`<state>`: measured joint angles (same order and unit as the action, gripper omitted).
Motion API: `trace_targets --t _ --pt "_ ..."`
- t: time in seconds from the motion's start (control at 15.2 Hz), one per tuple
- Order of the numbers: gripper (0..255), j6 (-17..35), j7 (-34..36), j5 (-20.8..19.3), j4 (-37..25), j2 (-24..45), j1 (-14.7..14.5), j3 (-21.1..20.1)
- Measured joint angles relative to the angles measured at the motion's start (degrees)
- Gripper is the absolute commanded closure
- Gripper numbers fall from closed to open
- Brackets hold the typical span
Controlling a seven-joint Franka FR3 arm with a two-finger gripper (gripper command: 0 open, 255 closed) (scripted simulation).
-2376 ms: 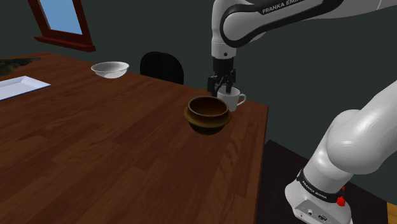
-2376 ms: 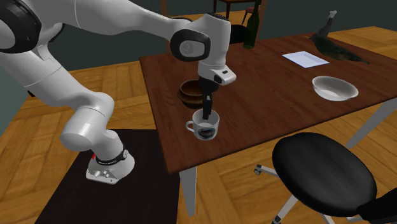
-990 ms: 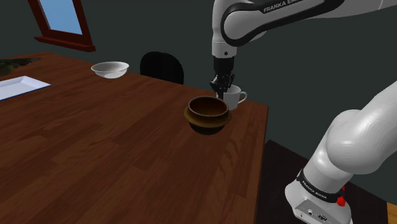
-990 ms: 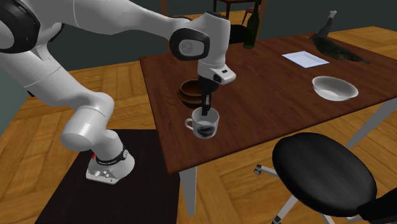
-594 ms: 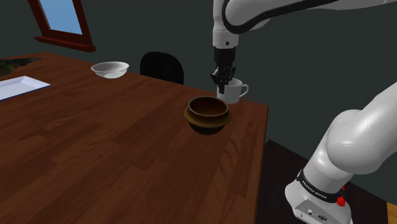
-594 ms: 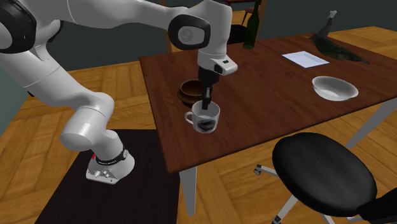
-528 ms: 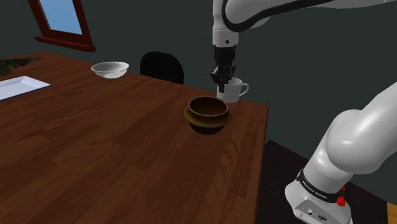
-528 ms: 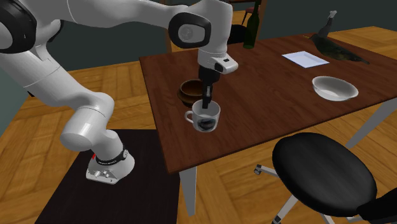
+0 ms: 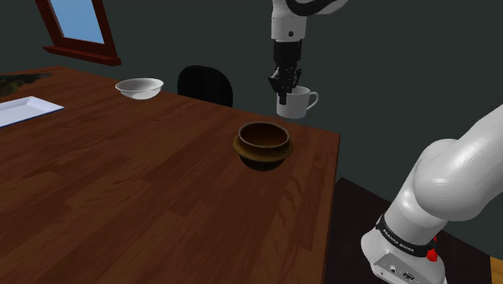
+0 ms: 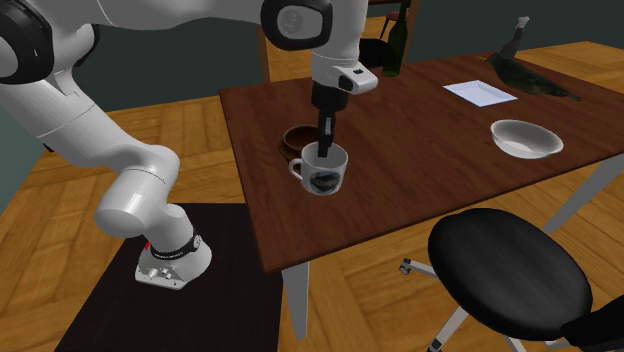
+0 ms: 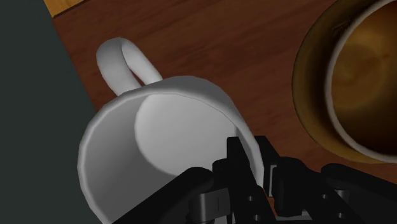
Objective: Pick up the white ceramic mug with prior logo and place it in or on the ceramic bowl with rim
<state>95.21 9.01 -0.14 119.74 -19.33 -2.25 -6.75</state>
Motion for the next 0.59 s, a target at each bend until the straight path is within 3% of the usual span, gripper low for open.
trace_targets --t 0.59 --pt "255 -6.8 -0.3 -0.1 -7.3 0.5 0.1 0.2"
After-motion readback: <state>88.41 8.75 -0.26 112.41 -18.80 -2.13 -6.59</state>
